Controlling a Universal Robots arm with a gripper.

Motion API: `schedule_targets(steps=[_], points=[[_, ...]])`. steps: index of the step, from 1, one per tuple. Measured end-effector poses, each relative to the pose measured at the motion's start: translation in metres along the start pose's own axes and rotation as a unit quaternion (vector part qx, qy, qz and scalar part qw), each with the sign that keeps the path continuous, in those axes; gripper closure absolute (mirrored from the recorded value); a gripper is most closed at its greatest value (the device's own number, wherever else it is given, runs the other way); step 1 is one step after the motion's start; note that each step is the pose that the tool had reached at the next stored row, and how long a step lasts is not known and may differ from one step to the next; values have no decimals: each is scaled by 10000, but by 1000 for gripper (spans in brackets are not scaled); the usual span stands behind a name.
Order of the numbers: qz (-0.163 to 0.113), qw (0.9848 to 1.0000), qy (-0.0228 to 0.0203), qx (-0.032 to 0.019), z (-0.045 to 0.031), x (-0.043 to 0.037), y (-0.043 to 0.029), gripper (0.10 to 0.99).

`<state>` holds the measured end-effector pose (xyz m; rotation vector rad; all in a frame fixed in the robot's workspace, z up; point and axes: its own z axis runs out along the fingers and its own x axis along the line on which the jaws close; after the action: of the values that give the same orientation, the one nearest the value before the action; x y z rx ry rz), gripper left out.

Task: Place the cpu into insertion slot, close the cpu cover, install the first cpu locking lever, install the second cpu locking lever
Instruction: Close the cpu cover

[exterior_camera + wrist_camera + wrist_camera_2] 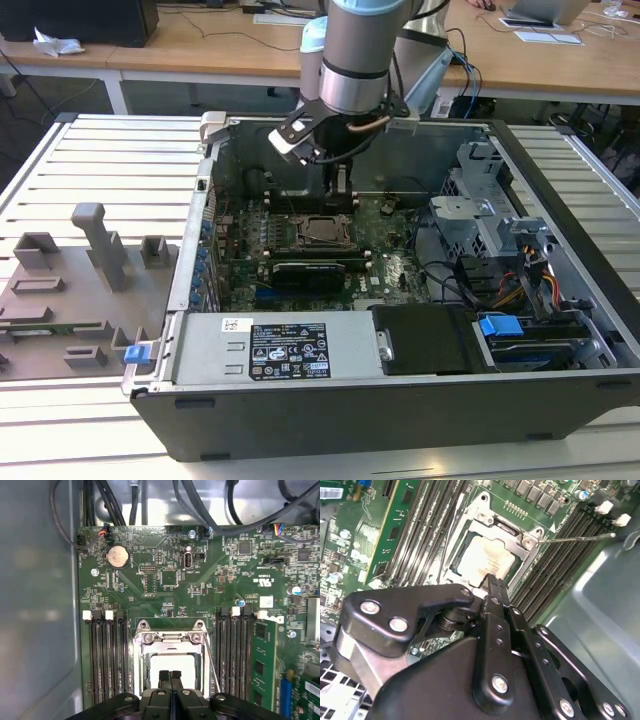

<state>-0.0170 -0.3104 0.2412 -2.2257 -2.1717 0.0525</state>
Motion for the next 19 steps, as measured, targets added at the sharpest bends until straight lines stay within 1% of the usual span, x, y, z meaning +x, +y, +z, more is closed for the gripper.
schedule_targets(steps=[1,3,5,9,11,12,13,19], points=[[0,10000,1,0,-22,0,-1,980],[0,10000,0,0,-94,0,-4,980],[0,10000,0,0,-135,0,-6,980],[0,10000,1,0,-277,0,-13,980],[0,10000,0,0,-316,-1,-14,980],[0,10000,0,0,-346,-1,-16,980],[0,10000,0,0,-361,-1,-16,980],[0,10000,1,0,-363,-1,-17,980]])
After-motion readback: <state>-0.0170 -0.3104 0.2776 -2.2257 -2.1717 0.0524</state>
